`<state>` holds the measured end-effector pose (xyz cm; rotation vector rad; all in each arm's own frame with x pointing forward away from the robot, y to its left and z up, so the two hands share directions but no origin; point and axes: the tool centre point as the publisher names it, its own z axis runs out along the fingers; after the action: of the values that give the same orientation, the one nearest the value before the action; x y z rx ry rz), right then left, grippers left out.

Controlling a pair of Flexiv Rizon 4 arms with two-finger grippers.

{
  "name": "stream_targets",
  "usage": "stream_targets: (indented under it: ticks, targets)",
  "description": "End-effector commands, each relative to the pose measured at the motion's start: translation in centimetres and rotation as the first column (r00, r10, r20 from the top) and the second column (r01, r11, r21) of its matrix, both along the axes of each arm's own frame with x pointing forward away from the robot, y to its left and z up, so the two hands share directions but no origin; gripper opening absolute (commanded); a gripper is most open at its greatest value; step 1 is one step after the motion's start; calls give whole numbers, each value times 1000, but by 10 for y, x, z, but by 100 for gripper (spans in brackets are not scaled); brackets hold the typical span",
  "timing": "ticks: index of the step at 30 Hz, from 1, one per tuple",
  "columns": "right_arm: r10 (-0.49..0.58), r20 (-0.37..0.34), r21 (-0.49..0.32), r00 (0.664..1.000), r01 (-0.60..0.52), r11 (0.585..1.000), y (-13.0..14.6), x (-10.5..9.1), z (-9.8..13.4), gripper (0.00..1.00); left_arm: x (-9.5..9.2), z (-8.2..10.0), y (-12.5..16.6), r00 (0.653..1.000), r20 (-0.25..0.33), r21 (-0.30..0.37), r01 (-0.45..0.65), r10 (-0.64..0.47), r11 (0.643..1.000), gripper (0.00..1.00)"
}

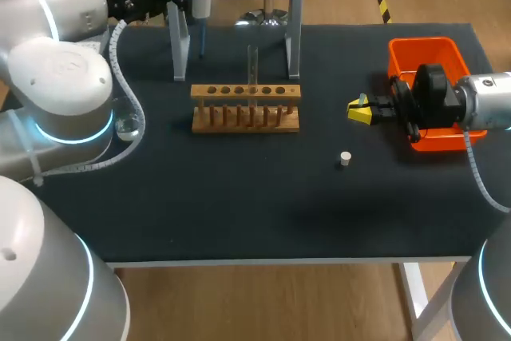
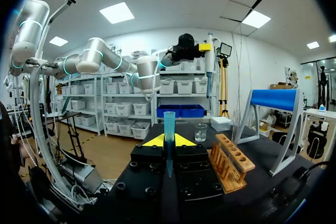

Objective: Invert the test tube, pick up the pipette, mount the tip to pipette, aspirate from beaker and dispense into the tube, eject the tip, return the pipette, and cap with the stopper.

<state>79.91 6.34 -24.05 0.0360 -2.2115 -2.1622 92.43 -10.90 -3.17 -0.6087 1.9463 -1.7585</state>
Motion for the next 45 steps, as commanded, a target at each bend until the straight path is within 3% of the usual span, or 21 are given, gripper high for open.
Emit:
stream_targets:
  ticks: [1,9,19,42,45]
  targets:
    - [-1,1,-1,1000,1,1000,0,-1,0,0,-30,10,12,984,19,-30,178,-177,984,0]
    - [-1,1,-1,1000,1,1000,0,-1,0,0,-67,20,-30,934,36,-30,358,-356,933,0]
    - [-1,1,-1,1000,1,1000,0,-1,0,0,-94,29,-57,879,57,-47,476,-473,878,0]
    - [-1,1,-1,1000,1,1000,0,-1,0,0,-94,29,-57,879,57,-47,476,-473,878,0]
    - [-1,1,-1,1000,1,1000,0,-1,0,0,-95,31,-62,861,55,-55,508,-505,860,0]
